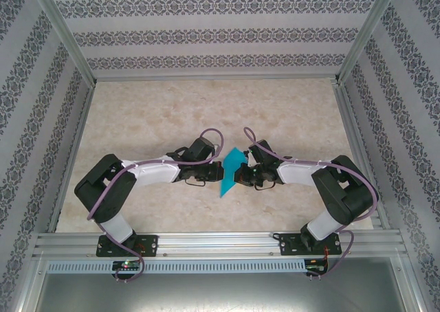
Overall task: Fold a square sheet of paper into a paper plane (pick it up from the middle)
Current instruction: Fold the wing for the fifth time at the center of the table.
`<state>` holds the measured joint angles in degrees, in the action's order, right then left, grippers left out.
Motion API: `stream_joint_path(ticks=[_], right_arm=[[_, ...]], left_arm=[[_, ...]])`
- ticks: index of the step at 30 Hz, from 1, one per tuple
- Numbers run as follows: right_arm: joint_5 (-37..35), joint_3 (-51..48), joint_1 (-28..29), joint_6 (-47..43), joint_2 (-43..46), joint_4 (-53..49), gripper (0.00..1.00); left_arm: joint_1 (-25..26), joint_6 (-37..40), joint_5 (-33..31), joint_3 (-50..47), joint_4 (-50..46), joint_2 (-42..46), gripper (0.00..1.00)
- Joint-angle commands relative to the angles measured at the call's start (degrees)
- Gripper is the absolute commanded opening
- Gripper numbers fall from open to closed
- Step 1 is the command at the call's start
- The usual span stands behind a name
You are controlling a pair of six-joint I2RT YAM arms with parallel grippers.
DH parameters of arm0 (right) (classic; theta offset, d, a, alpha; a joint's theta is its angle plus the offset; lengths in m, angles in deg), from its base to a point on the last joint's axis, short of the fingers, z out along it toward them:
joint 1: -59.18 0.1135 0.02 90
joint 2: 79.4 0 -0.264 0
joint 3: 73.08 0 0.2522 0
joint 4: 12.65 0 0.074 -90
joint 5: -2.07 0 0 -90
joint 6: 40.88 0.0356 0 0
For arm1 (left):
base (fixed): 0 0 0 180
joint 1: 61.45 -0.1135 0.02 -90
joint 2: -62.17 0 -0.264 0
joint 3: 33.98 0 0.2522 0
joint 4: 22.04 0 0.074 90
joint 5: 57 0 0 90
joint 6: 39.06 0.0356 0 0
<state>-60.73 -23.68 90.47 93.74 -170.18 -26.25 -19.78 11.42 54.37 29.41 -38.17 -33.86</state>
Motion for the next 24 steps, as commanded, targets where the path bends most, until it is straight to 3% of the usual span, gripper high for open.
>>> stream_joint_path(ticks=[1, 15, 24], right_arm=[[-2.9, -0.5, -0.1, -1.1, 0.0, -3.3, 0.06], [-1.3, -1.5, -1.0, -0.5, -0.1, -0.5, 0.05], [-0.5, -2.5, -1.5, -0.1, 0.1, 1.5, 0.05]], left_arm=[[0.8, 2.3, -0.5, 2.3, -2.8, -0.6, 0.08], [2.4, 7.7, -3.9, 7.0, -8.7, -5.0, 0.05], [3.3, 6.0, -0.5, 7.4, -5.9, -5.0, 0.05]])
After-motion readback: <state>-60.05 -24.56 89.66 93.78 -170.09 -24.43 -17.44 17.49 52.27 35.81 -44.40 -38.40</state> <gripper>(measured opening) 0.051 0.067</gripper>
